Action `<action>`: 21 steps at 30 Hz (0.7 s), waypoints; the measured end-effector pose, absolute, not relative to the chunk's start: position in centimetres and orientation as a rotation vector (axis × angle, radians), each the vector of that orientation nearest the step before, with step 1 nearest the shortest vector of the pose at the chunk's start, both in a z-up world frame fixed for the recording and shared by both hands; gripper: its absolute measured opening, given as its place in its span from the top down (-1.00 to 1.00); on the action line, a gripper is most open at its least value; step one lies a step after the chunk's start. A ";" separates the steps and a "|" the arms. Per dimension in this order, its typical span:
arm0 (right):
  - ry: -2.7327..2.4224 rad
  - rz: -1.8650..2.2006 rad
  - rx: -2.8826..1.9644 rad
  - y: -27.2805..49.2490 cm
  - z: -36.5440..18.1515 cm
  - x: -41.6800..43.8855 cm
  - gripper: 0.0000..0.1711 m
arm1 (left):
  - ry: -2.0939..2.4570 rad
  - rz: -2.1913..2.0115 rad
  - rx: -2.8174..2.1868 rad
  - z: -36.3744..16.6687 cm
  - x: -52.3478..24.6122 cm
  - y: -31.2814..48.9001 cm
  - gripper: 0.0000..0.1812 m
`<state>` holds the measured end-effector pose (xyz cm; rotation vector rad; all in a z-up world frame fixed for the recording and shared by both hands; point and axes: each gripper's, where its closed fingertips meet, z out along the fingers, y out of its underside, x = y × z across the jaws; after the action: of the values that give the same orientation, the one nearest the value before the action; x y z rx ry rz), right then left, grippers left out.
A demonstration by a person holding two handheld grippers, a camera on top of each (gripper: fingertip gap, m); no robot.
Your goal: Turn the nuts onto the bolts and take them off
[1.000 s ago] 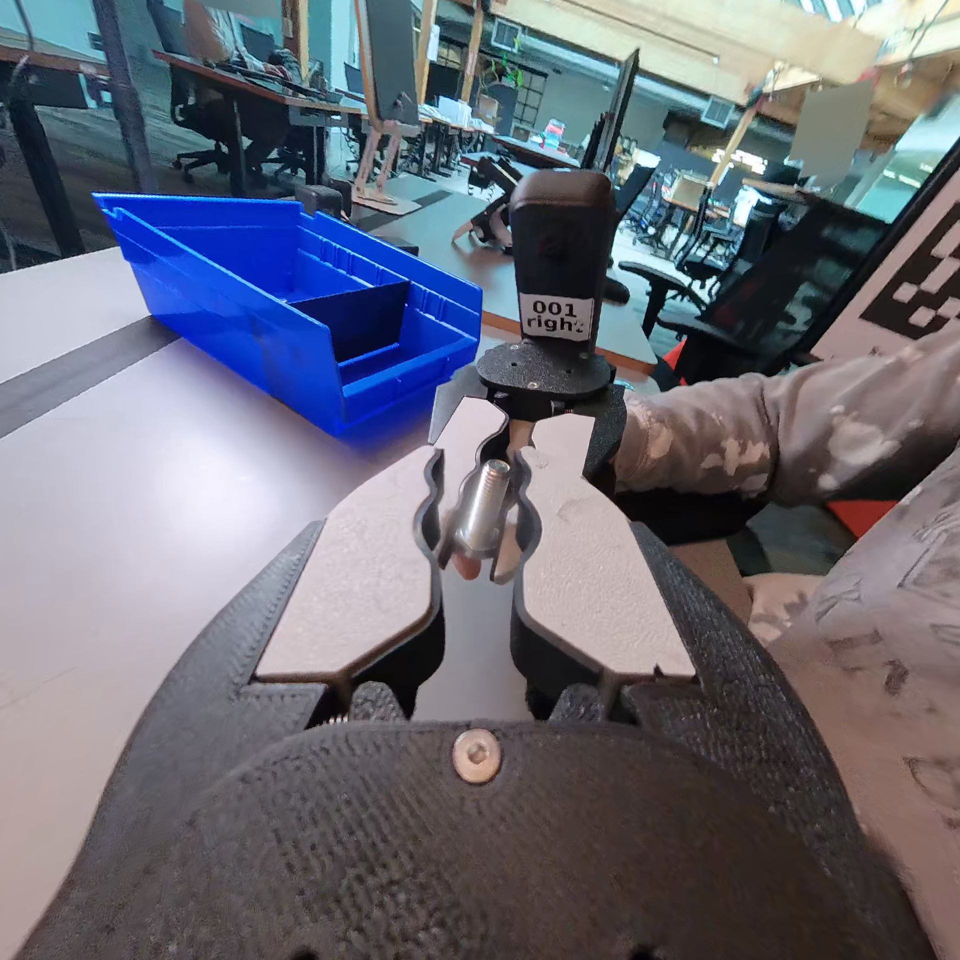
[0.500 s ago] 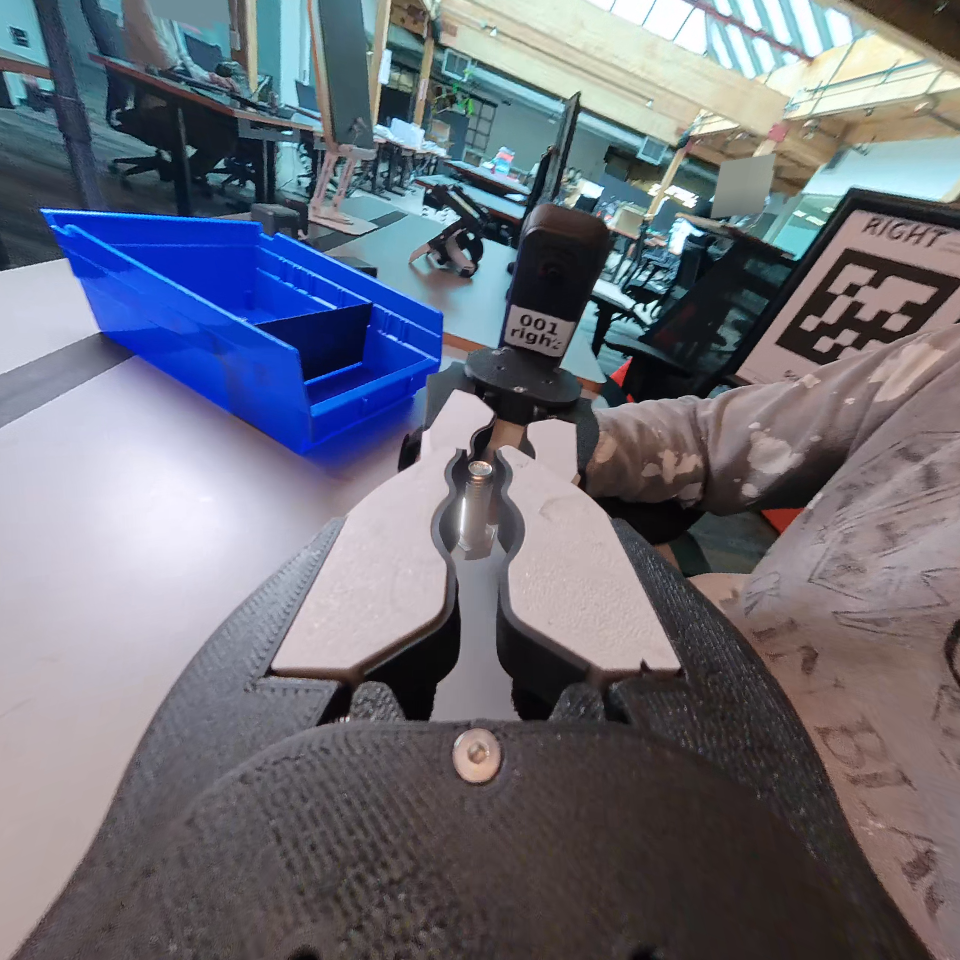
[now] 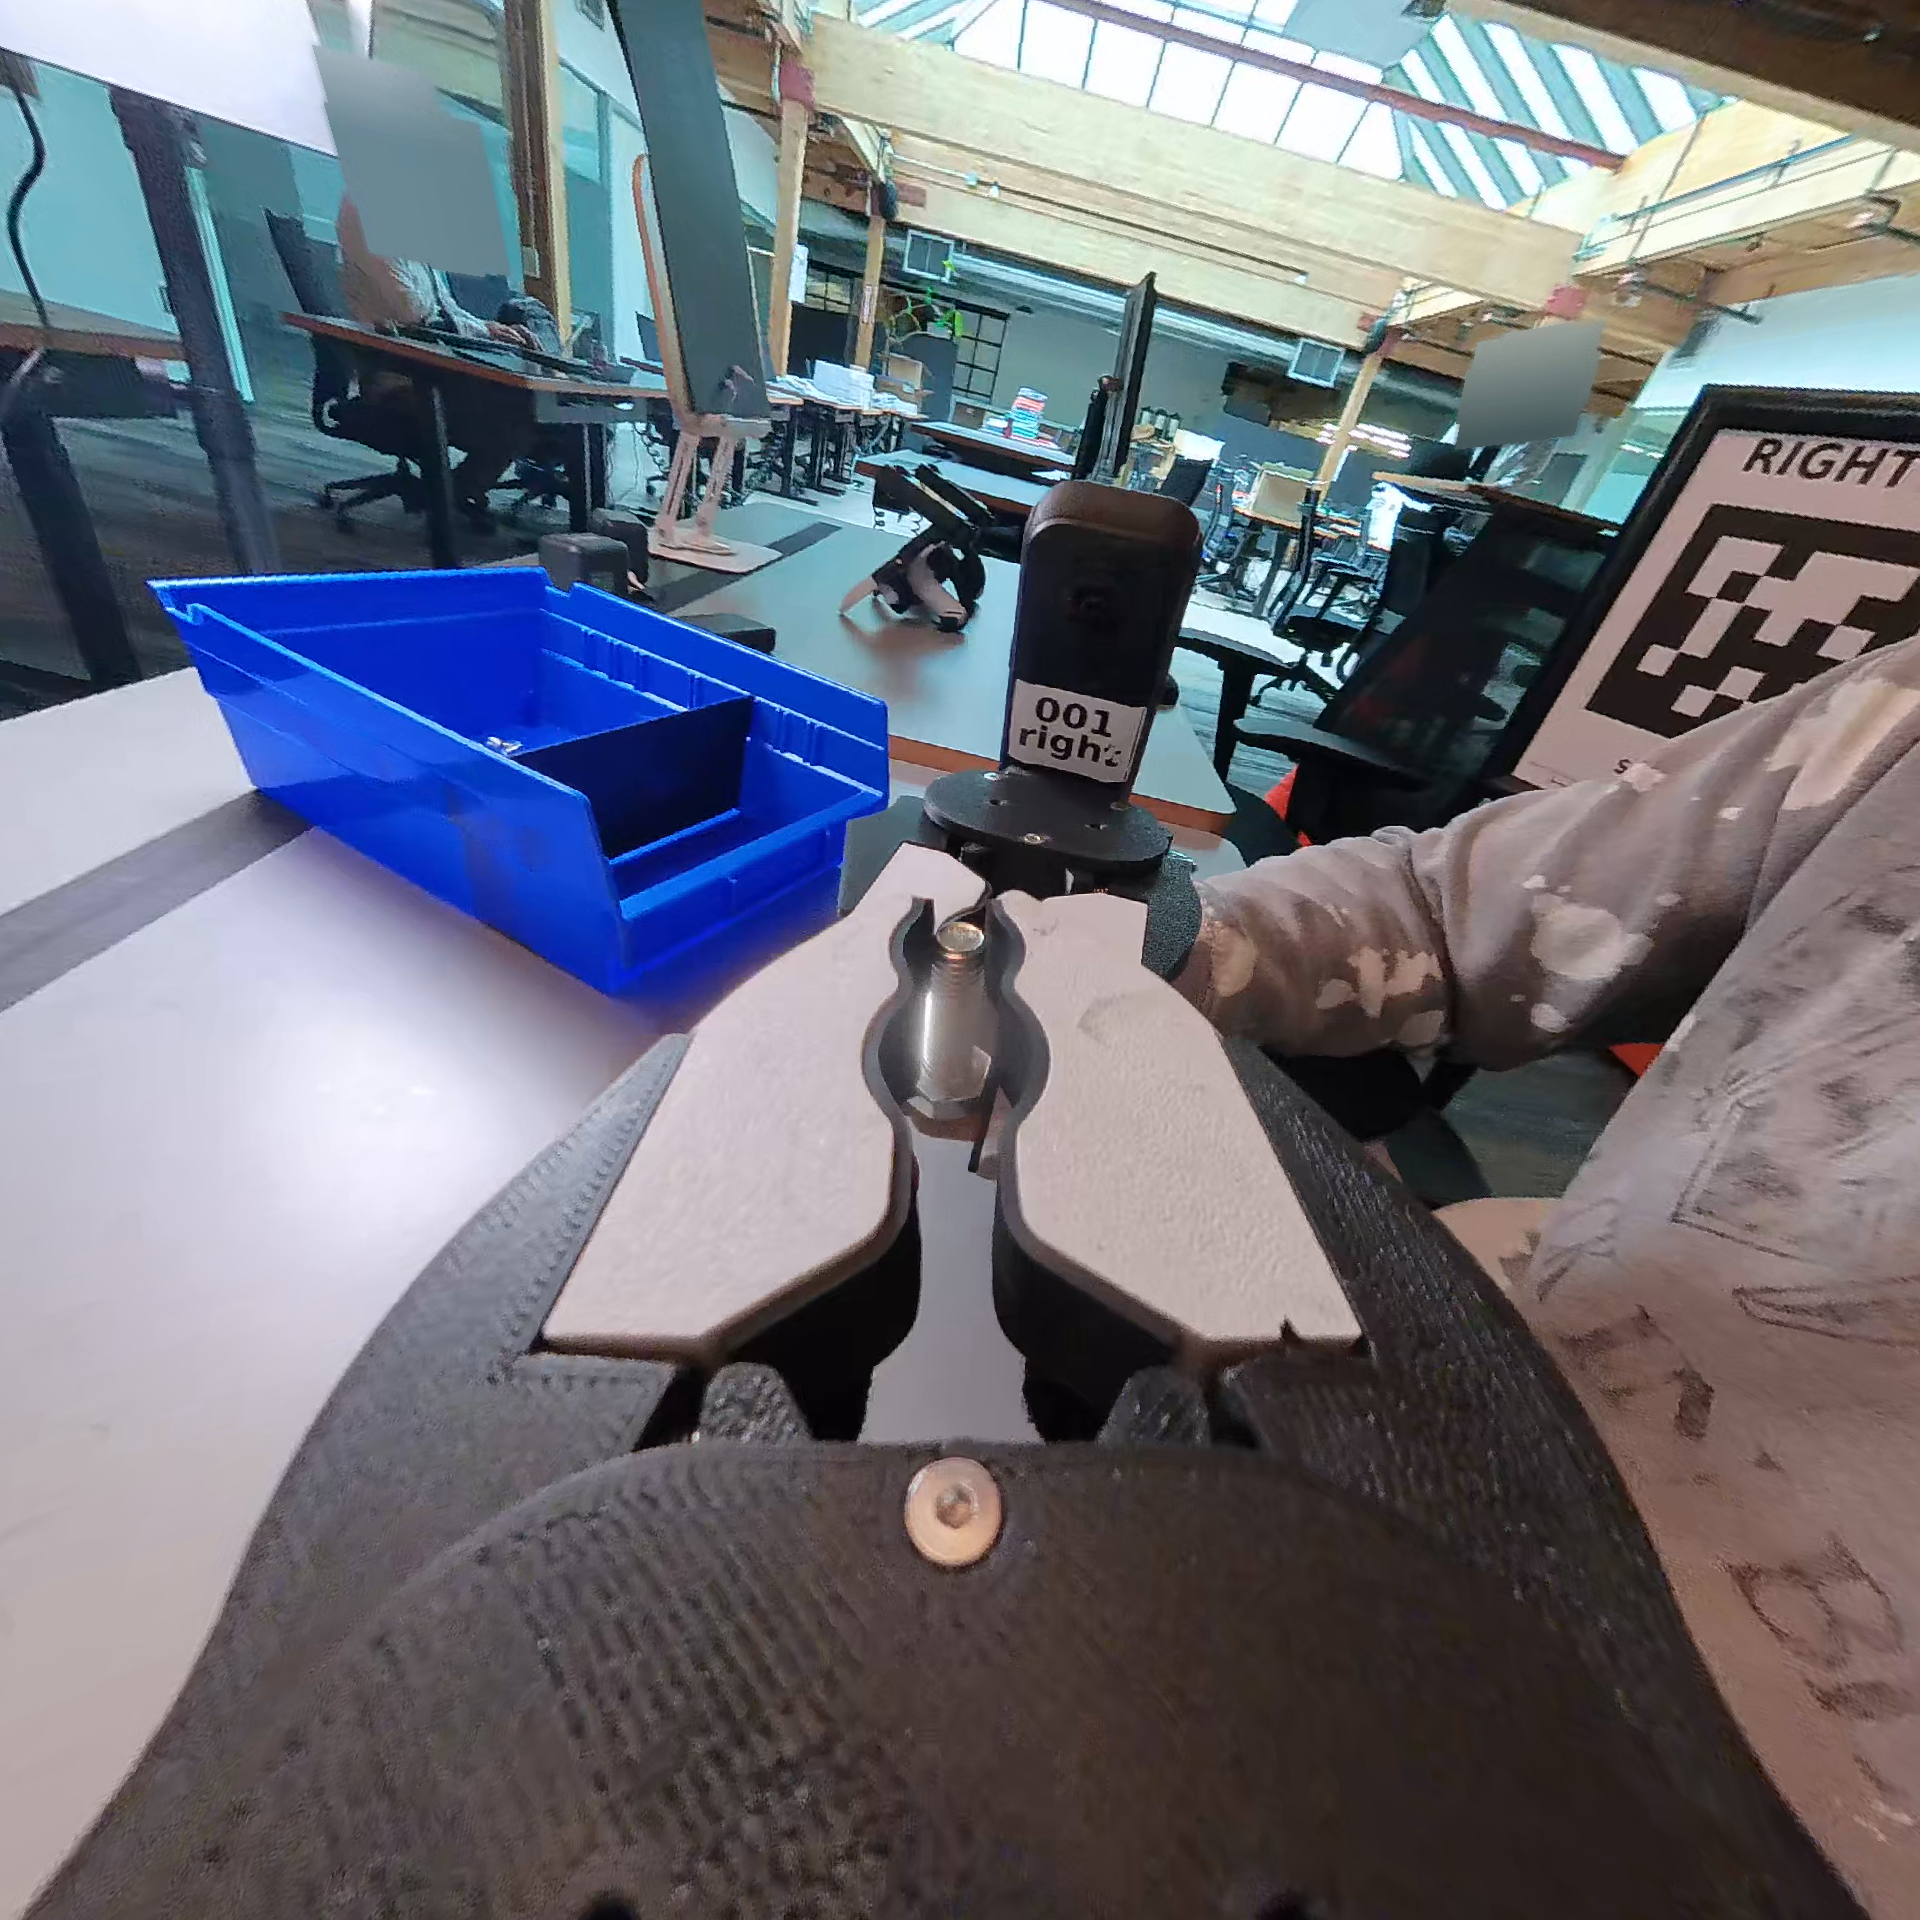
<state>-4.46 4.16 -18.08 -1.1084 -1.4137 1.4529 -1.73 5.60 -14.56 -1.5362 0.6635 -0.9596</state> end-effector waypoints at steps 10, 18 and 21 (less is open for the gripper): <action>-1.419 1.416 -1.090 4.1 -18.0 -4.5 0.78 | 0.652 -0.971 -1.533 -14.4 -1.8 5.6 0.89; -1.361 1.437 -1.045 4.7 -16.3 -3.7 0.78 | 0.642 -0.847 -1.548 -11.1 -5.8 5.5 0.67; -1.308 1.402 -1.033 6.2 -15.0 -2.8 0.79 | 0.535 -0.636 -1.670 -9.7 -12.5 6.3 0.64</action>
<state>-2.78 6.21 -14.99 -1.0326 -1.3077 1.4022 -12.46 6.32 -9.71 -1.6698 0.5354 -0.6363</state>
